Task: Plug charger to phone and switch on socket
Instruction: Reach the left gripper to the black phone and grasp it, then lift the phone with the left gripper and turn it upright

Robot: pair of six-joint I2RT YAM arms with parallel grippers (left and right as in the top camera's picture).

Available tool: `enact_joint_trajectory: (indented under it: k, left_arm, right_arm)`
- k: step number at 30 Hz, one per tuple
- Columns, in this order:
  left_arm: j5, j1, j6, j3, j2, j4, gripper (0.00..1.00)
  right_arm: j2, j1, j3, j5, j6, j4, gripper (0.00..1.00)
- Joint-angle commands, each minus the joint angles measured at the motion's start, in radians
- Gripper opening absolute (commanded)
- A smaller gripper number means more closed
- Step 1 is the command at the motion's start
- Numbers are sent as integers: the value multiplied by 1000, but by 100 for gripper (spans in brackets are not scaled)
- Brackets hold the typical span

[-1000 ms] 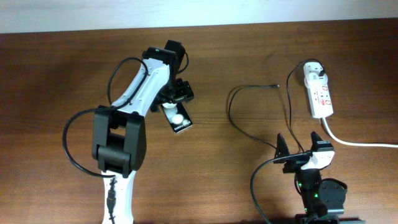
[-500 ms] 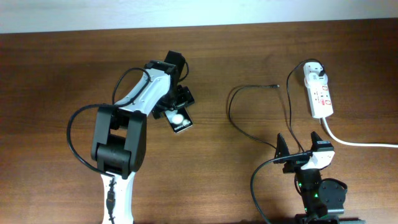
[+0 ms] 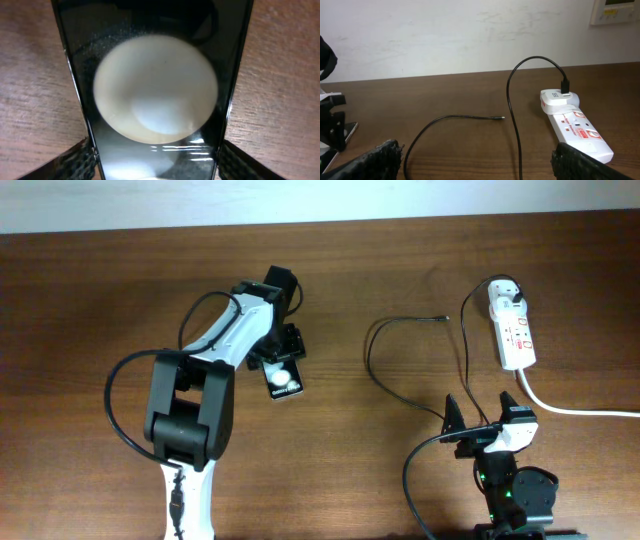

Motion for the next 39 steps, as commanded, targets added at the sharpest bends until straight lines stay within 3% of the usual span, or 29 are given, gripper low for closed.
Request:
enact_joint_trajectory:
  k: [1,7,9,11,13,14,17,20,25,27,35,39]
  left_arm:
    - [16,1,91,-45,43,11,99]
    - [16,1,97,-63,43,41,99]
    - [16,-4,225,-63,43,49,99]
    - [17,-6,251,-63,43,51,94]
    - [16,-23,305,-63,43,61,96]
    - [16,-31,294,-63,43,64,99]
    - [16,-32,29,-64,43,52,99]
    - [16,-32,-57,-64,43,23,99]
    - [16,-32,-64,-64,43,34,100]
    - [16,-32,-64,-64,43,46,84]
    - [16,-32,-63,-54,43,44,72]
    - [16,-32,-40,139,35,-76,65]
  right_arm:
    - [-6,10,-5,2,3,-5,99]
    - [-6,10,-5,2,3,-5,99]
    - [-6,10,-5,2,3,-5,98]
    - [-6,10,-5,2,3,-5,99]
    - [-6,10,-5,2,3,-5,99]
    - [-6,10,-5,2,3,-5,99]
    - [-6,10,-5,2,3,-5,99]
    - [-6,10,-5,2,3,-5,99]
    - [-6,10,-5,2,3,-5,99]
    - [-6,10,-5,2,3,-5,99]
    - [-6,10,-5,2,3,-5,99]
    - [-6,10,-5,2,3,-5,99]
